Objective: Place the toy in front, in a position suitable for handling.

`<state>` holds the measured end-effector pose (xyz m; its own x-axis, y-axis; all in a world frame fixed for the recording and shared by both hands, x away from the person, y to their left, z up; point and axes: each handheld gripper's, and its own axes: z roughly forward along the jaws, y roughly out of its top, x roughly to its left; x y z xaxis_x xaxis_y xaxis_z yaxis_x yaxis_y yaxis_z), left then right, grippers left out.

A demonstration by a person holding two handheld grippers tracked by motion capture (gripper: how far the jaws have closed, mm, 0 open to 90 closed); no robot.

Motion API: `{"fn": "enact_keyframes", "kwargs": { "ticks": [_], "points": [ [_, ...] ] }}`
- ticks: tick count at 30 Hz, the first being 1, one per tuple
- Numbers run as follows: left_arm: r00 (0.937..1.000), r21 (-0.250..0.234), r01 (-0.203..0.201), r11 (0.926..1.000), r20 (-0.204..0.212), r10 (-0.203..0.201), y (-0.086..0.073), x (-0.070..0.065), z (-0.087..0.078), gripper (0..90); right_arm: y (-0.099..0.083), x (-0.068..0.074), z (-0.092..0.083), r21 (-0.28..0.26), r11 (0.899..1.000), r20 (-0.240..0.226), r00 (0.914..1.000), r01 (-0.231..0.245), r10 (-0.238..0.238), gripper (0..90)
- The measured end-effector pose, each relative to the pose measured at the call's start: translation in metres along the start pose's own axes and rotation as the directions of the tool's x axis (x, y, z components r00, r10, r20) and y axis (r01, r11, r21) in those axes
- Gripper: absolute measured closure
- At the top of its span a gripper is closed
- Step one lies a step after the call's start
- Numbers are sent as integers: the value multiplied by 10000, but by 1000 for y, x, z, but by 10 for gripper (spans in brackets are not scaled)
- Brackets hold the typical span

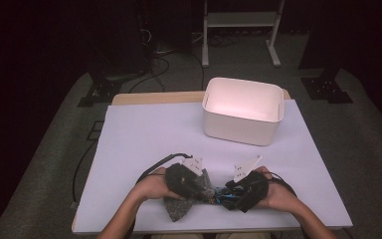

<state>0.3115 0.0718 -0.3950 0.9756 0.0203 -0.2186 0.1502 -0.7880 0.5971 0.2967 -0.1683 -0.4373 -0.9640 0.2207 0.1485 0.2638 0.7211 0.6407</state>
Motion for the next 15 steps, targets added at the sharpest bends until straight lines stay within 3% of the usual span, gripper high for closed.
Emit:
{"fn": "enact_keyframes", "kwargs": {
  "ticks": [6, 11, 13, 15],
  "points": [
    [9999, 79, 129, 9999, -37, -129, -3, 2, 5, 789, -3, 11, 14, 612, 9966, 282, 9979, 560, -578, 194],
    [9990, -133, 379, 9992, -234, -382, -8, 7, 1, 782, -4, 16, 15, 686, 9939, 601, 9941, 859, -900, 190],
    [9987, -144, 404, 9991, -310, -408, -10, 8, -2, 783, -5, 20, 17, 776, 9897, 796, 9888, 1201, -1262, 168],
    [9981, -180, 490, 9986, -366, -496, -12, 8, -3, 783, -5, 20, 17, 695, 9905, 750, 9895, 1185, -1237, 174]
  ]
}}
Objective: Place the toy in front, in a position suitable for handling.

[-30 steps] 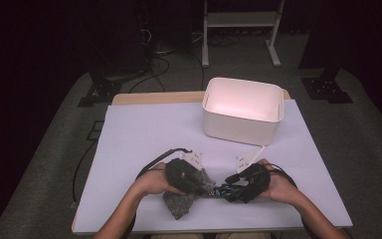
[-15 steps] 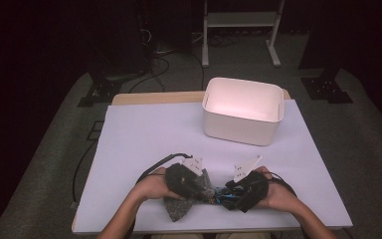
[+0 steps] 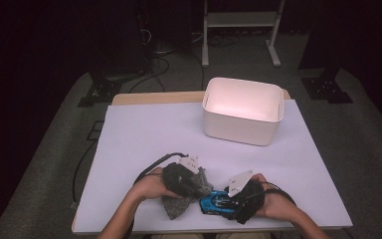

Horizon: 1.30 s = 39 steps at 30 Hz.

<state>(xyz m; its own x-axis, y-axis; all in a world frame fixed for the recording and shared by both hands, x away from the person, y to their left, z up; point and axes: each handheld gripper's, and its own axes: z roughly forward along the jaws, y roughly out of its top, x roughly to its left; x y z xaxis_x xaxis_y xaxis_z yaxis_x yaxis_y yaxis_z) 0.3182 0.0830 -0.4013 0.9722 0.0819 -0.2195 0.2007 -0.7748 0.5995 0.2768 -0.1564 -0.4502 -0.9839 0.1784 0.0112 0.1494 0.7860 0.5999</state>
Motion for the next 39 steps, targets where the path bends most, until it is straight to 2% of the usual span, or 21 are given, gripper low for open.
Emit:
{"fn": "enact_keyframes", "kwargs": {
  "ticks": [5, 9, 12, 14, 15, 18, 24, 25, 26, 28, 29, 31, 32, 33, 34, 37, 38, 39],
  "points": [
    [9997, 93, 84, 9999, -214, -82, -6, 5, -7, 785, -2, -1, -1, -202, 9995, -183, 9995, -263, 260, 181],
    [9980, -189, 402, 9990, -478, -410, -16, 9, -19, 785, -3, -2, -2, -312, 9991, -278, 9992, -296, 287, 181],
    [9946, -285, 566, 9980, -852, -589, -24, 11, -30, 785, -5, -4, -4, -529, 9970, -479, 9974, -566, 541, 180],
    [9893, -467, 663, 9967, -1271, -718, -31, 13, -41, 797, -6, -5, -5, -627, 9959, -568, 9965, -652, 617, 180],
    [9858, -686, 804, 9944, -1420, -895, -36, 15, -49, 815, -6, -6, -6, -688, 9955, -585, 9964, -647, 607, 181],
    [9758, -933, 1048, 9901, -1824, -1205, -47, 17, -67, 839, -7, -8, -9, -970, 9913, -756, 9938, -891, 820, 189],
    [9531, -1339, 1213, 9835, -2609, -1531, -63, 17, -112, 839, -6, -11, -15, -1331, 9852, -854, 9916, -1082, 973, 203],
    [9448, -1413, 1261, 9819, -2847, -1623, -65, 17, -122, 840, -6, -11, -16, -1336, 9844, -866, 9909, -1145, 1035, 203],
    [9408, -1405, 1284, 9817, -2958, -1654, -67, 17, -128, 840, -7, -12, -16, -1331, 9848, -862, 9912, -1117, 1008, 204],
    [9273, -1480, 1446, 9784, -3246, -1861, -73, 15, -144, 839, -6, -12, -15, -1320, 9840, -863, 9903, -1196, 1088, 204],
    [9231, -1469, 1486, 9779, -3342, -1905, -75, 15, -149, 839, -7, -12, -15, -1320, 9841, -868, 9903, -1190, 1081, 204],
    [9078, -1363, 1657, 9767, -3660, -2050, -81, 13, -161, 839, -7, -13, -15, -1334, 9837, -870, 9901, -1209, 1099, 204],
    [9021, -1234, 1735, 9771, -3780, -2080, -84, 12, -165, 839, -7, -13, -15, -1342, 9835, -867, 9901, -1216, 1106, 204],
    [8994, -1182, 1774, 9770, -3836, -2097, -86, 12, -166, 838, -6, -13, -15, -1345, 9825, -874, 9892, -1287, 1176, 204],
    [8928, -1152, 1880, 9754, -3939, -2186, -90, 12, -166, 838, -7, -14, -15, -1354, 9825, -865, 9893, -1283, 1173, 204],
    [8880, -939, 2195, 9711, -3931, -2387, -103, 15, -159, 829, -7, -16, -17, -1388, 9810, -871, 9884, -1356, 1243, 206],
    [8831, -875, 2394, 9670, -3943, -2543, -109, 18, -154, 824, -7, -17, -17, -1378, 9801, -878, 9874, -1430, 1317, 211],
    [8831, -785, 2563, 9634, -3863, -2664, -115, 20, -147, 816, -7, -17, -18, -1377, 9799, -875, 9872, -1444, 1332, 211]
  ]
}}
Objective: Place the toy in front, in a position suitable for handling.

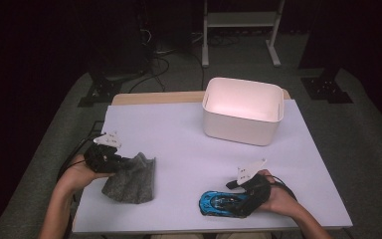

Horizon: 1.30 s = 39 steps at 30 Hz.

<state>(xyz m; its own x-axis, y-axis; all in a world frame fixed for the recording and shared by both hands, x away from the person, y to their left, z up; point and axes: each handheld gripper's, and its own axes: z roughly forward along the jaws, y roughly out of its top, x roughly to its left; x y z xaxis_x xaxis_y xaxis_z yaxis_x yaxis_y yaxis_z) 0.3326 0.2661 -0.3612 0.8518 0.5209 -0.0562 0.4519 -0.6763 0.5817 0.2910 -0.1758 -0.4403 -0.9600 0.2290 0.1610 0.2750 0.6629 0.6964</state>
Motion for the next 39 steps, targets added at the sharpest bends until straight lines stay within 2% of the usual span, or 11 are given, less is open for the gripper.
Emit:
{"fn": "enact_keyframes", "kwargs": {
  "ticks": [4, 5, 8, 12, 14, 26, 28, 30, 32, 37, 39],
  "points": [
    [9998, 123, 80, 9999, 162, -82, -12, -5, 26, 713, -1, -3, -4, -40, 9996, -54, 9996, -270, 270, 210],
    [9999, 108, 112, 9999, 93, -113, -12, -7, 28, 655, -1, -4, -4, -28, 9995, -75, 9995, -304, 304, 201],
    [9999, 5, -34, 10000, -145, 34, -7, -12, 31, 583, -1, -7, -7, -39, 9991, -108, 9991, -413, 413, 196],
    [9997, -249, -241, 9994, -38, 240, 2, -20, 32, 480, 0, -11, -12, -208, 9982, -92, 9984, -555, 553, 193],
    [9993, -495, -334, 9982, 157, 342, 4, -24, 32, 450, 0, -12, -14, -263, 9980, -66, 9983, -580, 578, 194],
    [9989, -786, -436, 9959, 156, 450, 8, -36, 43, 348, 9, -22, -27, -283, 9971, 173, 9973, -708, 713, 171],
    [9990, -756, -450, 9961, 45, 454, 8, -37, 45, 326, 11, -23, -29, -222, 9976, 306, 9974, -652, 658, 171],
    [9997, -946, -230, 9952, -16, 229, 8, -37, 45, 279, 15, -26, -32, -212, 9977, 336, 9973, -646, 653, 164],
    [9996, -1164, -278, 9928, 41, 284, 7, -39, 46, 268, 19, -31, -36, -83, 9983, 508, 9970, -577, 580, 160],
    [9992, -1177, -370, 9924, -159, 354, 7, -45, 49, 189, 27, -40, -45, -159, 9978, 680, 9956, -638, 647, 159],
    [9996, -1180, -252, 9927, -123, 240, 7, -45, 50, 179, 31, -42, -50, -81, 9977, 708, 9952, -670, 674, 159]
  ]
}}
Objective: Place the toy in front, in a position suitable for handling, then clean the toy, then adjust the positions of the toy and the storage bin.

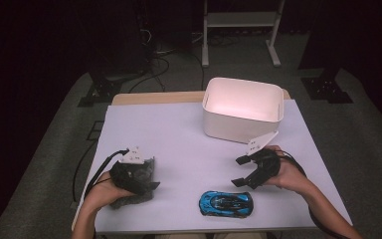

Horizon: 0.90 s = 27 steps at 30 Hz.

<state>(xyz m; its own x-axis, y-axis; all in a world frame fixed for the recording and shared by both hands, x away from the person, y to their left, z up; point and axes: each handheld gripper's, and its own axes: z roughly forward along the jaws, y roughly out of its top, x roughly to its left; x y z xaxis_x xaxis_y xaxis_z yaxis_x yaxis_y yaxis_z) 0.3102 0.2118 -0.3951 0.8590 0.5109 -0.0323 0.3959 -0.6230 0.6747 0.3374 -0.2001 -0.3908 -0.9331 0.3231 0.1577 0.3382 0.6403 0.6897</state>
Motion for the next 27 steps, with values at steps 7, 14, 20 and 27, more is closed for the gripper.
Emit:
{"fn": "enact_keyframes", "kwargs": {
  "ticks": [7, 14, 20, 27],
  "points": [
    [10000, 88, 68, 9999, -63, -67, -1, 2, 0, 152, 14, -8, -16, 53, 9998, 155, 9997, 178, -179, 157],
    [10000, -142, 61, 9999, -7, -61, -1, 2, -6, 121, 32, -15, -25, 6, 9993, 25, 9993, 377, -377, 167],
    [9999, -236, 24, 9997, -110, -26, 0, -2, -10, 115, 43, -18, -31, 42, 9985, 93, 9985, 548, -548, 168],
    [9999, -216, -22, 9998, -123, 20, 1, -3, -12, 109, 50, -20, -31, 71, 9974, 83, 9974, 711, -712, 168]
  ]
}}
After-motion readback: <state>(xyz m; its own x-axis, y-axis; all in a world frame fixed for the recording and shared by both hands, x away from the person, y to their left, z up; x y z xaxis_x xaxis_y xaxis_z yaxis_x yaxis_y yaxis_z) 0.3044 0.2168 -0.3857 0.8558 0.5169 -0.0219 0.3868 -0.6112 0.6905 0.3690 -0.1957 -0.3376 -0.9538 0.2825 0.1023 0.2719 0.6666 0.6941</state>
